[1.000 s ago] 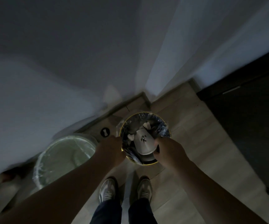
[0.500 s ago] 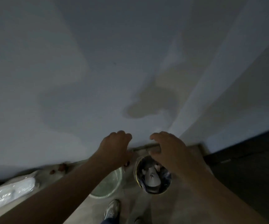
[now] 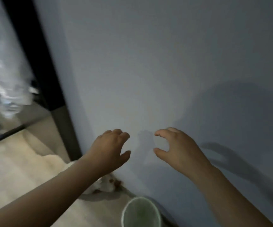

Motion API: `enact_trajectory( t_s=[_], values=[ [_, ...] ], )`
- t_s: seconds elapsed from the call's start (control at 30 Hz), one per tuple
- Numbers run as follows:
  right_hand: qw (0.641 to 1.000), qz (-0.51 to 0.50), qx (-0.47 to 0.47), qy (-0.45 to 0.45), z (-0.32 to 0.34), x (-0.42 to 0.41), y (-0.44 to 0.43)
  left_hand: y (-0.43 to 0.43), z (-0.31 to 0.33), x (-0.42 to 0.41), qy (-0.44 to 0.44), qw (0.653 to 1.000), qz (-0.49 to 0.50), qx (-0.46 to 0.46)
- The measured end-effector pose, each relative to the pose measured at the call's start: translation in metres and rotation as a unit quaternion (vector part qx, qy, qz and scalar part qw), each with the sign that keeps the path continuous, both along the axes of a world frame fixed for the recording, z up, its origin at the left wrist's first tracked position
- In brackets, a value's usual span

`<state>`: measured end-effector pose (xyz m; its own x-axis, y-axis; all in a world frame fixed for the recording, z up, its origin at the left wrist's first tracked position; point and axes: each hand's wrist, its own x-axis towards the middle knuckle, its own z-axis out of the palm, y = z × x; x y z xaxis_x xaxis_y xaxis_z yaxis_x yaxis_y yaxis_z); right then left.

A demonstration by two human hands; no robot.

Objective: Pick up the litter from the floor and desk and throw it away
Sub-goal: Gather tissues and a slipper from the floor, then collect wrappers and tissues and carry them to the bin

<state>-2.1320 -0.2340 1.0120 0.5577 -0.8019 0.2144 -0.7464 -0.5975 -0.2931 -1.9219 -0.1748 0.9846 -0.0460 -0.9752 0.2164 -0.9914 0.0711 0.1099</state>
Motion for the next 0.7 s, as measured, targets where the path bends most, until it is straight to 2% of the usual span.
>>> enact_trajectory(
  t_s=[0.17,0.33,0.47,0.7],
  values=[
    [0.989,0.145,-0.013,-0.009,0.02,0.137,0.032,0.092,0.02,0.111,0.016,0.989,0.144,-0.015],
    [0.961,0.277,-0.005,-0.017,0.034,0.288,0.112,0.218,0.035,0.23,0.003,0.959,0.284,-0.017],
    [0.938,0.343,0.001,-0.038,0.038,0.396,0.184,0.313,0.038,0.307,0.003,0.931,0.363,-0.018],
    [0.909,0.416,0.024,-0.011,0.023,0.539,0.278,0.429,0.031,0.409,0.012,0.894,0.447,-0.017]
  ],
)
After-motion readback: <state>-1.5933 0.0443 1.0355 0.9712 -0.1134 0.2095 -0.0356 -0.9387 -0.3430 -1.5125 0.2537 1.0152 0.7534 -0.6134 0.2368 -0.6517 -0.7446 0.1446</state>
